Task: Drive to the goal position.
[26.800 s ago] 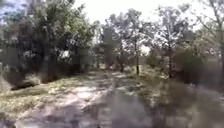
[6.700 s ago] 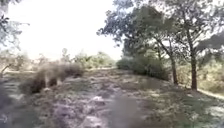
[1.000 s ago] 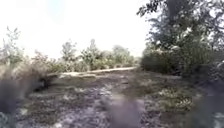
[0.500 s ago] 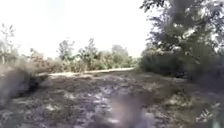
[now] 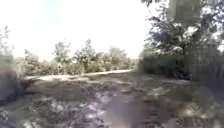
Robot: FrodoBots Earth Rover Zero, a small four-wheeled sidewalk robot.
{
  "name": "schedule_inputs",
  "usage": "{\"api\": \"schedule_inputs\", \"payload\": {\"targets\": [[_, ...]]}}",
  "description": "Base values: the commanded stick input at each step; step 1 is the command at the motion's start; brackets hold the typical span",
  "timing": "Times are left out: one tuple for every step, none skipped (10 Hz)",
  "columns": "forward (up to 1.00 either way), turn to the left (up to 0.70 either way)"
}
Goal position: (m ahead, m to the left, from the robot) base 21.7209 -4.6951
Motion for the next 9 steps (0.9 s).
{"api": "schedule_inputs", "payload": {"targets": [[0.70, 0.00], [0.70, 0.00], [0.70, 0.00], [0.70, 0.00], [0.70, 0.00], [0.70, 0.00], [0.70, 0.00], [0.70, 0.00], [0.70, 0.00]]}}
